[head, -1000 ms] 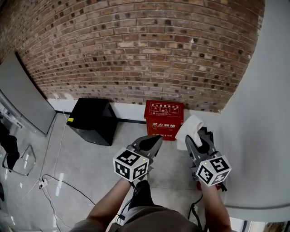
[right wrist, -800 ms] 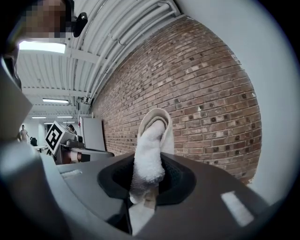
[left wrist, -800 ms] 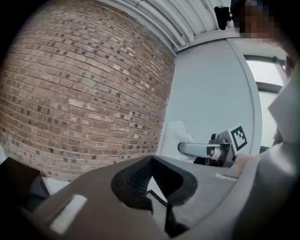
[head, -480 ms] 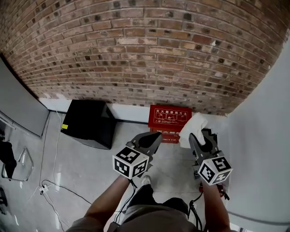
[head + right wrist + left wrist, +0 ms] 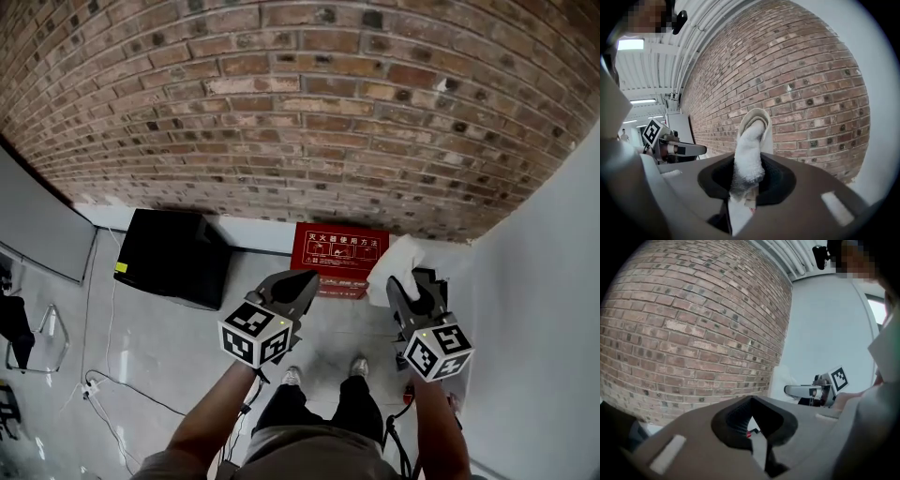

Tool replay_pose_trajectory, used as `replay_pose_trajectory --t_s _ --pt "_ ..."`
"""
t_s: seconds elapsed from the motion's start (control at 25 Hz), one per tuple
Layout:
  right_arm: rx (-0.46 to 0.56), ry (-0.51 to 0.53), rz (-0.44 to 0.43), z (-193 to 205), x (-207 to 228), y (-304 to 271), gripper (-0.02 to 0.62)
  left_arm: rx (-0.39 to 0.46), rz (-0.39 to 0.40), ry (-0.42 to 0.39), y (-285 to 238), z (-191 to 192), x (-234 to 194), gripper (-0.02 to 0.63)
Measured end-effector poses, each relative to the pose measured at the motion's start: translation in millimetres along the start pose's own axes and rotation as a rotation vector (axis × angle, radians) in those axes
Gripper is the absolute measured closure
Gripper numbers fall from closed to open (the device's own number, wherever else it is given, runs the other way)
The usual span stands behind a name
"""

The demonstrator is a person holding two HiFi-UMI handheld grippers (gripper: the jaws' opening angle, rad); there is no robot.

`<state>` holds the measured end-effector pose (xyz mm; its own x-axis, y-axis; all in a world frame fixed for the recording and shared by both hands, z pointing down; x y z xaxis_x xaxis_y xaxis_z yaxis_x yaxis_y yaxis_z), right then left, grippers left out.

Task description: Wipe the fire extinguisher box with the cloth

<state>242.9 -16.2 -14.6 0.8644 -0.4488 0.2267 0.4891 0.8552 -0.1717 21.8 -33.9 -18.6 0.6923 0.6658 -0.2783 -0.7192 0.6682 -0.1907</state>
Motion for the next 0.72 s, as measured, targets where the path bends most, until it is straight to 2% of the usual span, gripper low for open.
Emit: replay_pose_trajectory --t_s 0.36,0.52,0.72 --pt "-0.133 -0.007 -0.088 39.9 105.4 -28.2 0.485 -0.060 -0.118 0.017 -70.1 39.7 10.1 0.606" --pt "-0.239 0.039 -0.084 87.5 149.4 -52.7 0.485 -0.085 -0.163 0.035 -87.3 70.8 0.5 0.606" --pt "-0.403 0.131 -0.059 163.8 203.7 -124.1 0.485 -0.153 -0.172 0.024 -127.1 125.1 -40.4 0.606"
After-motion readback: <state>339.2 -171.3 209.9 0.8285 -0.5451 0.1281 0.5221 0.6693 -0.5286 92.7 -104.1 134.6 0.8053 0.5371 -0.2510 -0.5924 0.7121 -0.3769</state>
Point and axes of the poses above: the fingertips, and each gripper's own axes: y backward along the fingers, x to its right, z out of its underside, the point moved 6 cm from there along y, backward along the fingers, and after that the axes turned 6 degrees about x, right-handed, at the moved point
